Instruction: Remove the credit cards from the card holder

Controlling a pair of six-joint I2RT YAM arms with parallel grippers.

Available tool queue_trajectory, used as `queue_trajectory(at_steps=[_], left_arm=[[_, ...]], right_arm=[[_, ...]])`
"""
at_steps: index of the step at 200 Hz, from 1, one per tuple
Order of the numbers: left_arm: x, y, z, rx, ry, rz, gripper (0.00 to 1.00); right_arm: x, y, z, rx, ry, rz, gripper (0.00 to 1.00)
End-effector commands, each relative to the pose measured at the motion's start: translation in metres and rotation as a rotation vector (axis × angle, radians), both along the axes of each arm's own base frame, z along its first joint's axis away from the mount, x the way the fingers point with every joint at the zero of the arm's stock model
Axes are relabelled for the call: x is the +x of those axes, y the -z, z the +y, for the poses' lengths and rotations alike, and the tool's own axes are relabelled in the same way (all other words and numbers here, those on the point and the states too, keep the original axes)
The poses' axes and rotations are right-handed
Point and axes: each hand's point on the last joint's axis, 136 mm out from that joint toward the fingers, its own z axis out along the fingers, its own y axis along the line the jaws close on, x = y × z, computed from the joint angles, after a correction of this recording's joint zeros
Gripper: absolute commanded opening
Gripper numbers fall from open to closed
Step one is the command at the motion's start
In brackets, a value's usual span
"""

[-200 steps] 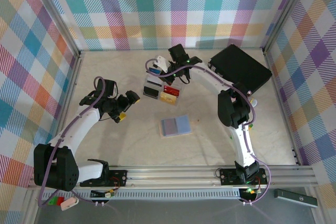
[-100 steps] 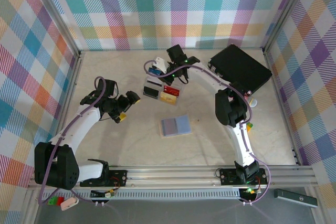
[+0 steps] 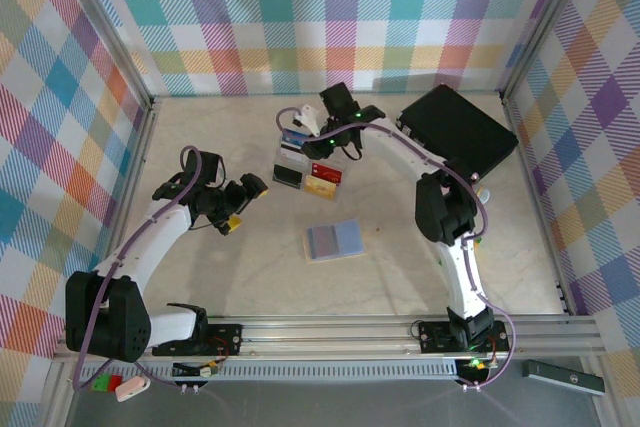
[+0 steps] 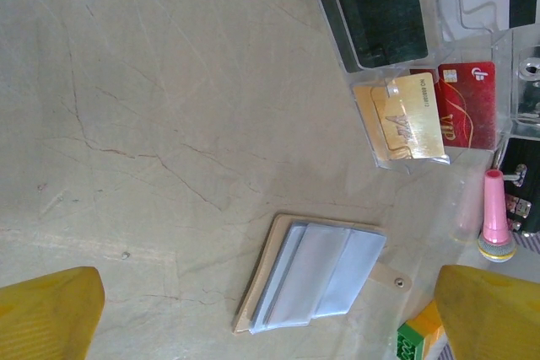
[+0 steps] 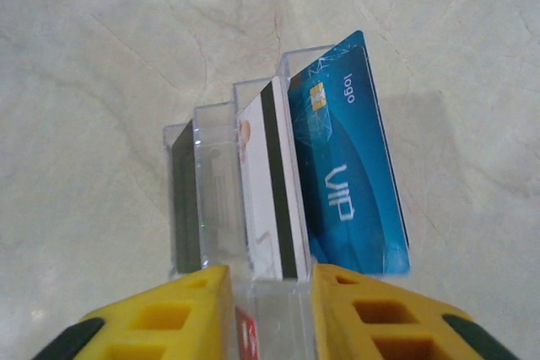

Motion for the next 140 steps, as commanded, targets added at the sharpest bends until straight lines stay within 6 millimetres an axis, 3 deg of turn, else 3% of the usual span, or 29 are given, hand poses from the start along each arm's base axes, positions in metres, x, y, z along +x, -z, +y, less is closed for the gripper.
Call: queue_trajectory(at_steps=[1,27,53,110,140], left_arm=[[-0.01,-0.001,0.006,0.002,-0.009,0.004,1.0],[-0.014,-0.001,0.007,-0.006,-0.022,-0.003,1.0],[-0.02,-0.003,0.007,-0.017,-0.023,-0.014,1.0],[-0.034,-0.007,0.011,0.003,-0.009,-0.039,1.0],[-0.038,-0.008,0.01,0.003,0.01,-0.047,1.0]], right_arm=[[-0.017,-0.052,-0.009,0.125,0.128,0.034,0.4],[-0.037,-0.07,-0.026,0.226,0.253,0.069,0.56],[-0.065,-0.072,-0.045,0.273,0.355,0.132,0.7],[-0.126,-0.043,-0.09,0.228,0.563,0.232,0.85],[-0.153,-0.029,-0.102,0.186,0.656,0.265,0.91]])
